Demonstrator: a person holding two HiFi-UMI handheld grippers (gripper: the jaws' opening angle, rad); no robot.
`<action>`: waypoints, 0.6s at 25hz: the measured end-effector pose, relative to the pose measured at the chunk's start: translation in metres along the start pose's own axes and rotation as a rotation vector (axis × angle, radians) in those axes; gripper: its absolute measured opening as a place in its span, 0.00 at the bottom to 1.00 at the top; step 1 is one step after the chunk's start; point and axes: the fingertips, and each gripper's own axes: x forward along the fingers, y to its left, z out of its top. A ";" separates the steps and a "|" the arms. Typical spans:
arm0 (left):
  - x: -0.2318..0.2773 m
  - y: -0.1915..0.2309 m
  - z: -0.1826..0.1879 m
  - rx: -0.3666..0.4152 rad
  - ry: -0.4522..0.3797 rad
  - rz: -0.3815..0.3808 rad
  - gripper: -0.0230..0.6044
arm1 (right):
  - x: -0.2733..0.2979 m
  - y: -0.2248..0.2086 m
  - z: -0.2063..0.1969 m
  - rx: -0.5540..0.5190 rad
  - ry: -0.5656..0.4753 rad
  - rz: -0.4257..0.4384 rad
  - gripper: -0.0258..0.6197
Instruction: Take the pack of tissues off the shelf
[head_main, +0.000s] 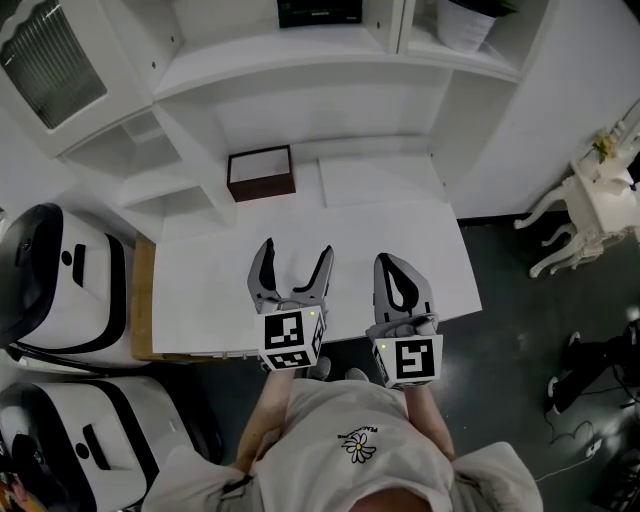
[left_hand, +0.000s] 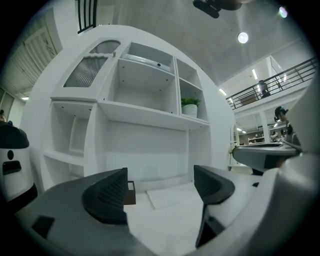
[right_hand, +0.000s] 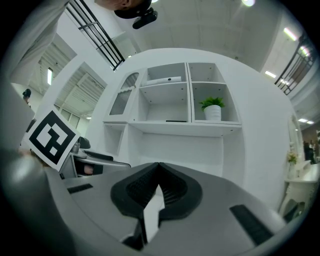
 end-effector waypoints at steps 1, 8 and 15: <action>0.001 0.001 0.003 -0.001 -0.006 -0.003 0.67 | 0.000 0.001 0.000 0.000 -0.001 0.002 0.04; 0.029 0.012 0.099 0.058 -0.180 -0.065 0.67 | -0.001 -0.004 -0.002 0.005 0.009 -0.012 0.04; 0.079 0.029 0.257 0.196 -0.360 -0.128 0.67 | 0.000 -0.010 -0.007 0.044 0.022 -0.028 0.04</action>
